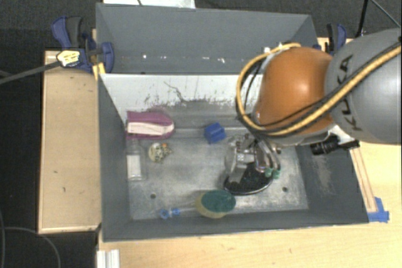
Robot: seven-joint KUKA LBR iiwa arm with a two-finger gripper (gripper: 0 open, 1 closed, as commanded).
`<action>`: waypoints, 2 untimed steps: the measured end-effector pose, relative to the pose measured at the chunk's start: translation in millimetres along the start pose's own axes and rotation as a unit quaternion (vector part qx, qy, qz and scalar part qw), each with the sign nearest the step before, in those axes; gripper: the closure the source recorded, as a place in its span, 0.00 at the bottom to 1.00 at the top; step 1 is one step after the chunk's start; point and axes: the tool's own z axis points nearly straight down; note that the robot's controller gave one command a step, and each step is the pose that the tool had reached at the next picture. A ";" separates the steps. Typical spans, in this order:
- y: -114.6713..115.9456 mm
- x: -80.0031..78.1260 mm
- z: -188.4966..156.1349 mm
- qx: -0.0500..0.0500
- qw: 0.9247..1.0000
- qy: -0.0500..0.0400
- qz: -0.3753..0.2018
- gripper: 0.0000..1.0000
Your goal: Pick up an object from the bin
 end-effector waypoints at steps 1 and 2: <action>29.3 0.9 8.6 0.000 0.993 0.002 -0.117 1.00; -18.3 -24.5 41.5 0.001 0.944 0.005 -0.329 1.00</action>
Offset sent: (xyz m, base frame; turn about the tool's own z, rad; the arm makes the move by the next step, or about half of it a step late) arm 0.0022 0.0284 -0.0088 -0.2344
